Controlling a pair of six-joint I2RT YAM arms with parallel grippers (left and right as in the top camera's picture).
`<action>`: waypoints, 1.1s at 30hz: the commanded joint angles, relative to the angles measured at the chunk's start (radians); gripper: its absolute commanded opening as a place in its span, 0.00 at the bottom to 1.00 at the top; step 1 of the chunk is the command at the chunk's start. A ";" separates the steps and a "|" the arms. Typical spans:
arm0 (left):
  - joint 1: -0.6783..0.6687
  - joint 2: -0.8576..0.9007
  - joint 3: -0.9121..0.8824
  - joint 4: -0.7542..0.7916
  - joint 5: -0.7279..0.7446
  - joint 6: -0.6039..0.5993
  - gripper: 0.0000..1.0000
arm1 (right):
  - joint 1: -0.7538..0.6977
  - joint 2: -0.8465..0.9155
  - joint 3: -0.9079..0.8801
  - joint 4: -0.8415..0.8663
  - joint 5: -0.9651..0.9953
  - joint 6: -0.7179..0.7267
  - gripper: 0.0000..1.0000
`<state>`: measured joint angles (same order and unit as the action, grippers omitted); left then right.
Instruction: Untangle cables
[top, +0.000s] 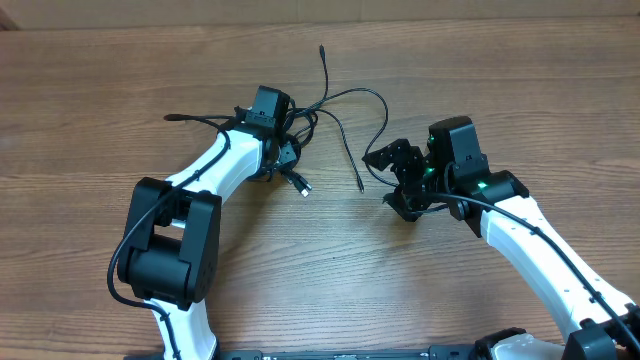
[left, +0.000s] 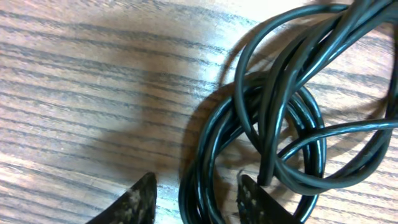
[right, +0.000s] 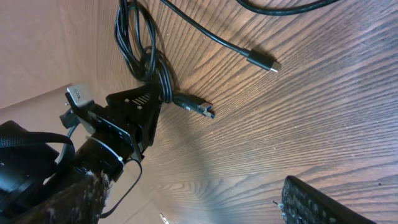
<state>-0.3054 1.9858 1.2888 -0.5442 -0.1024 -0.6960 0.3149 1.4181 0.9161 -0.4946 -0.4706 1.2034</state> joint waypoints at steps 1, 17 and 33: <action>0.004 0.006 0.003 0.007 -0.017 0.019 0.36 | -0.002 -0.015 0.014 -0.006 0.011 -0.009 0.88; 0.003 0.006 0.002 0.027 -0.057 0.019 0.26 | -0.002 -0.015 0.014 -0.013 0.012 -0.031 0.88; 0.003 0.037 -0.005 0.054 -0.058 0.019 0.18 | -0.002 -0.015 0.014 -0.013 0.026 -0.031 0.88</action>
<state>-0.3054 1.9911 1.2884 -0.5014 -0.1467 -0.6842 0.3149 1.4181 0.9161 -0.5102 -0.4629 1.1778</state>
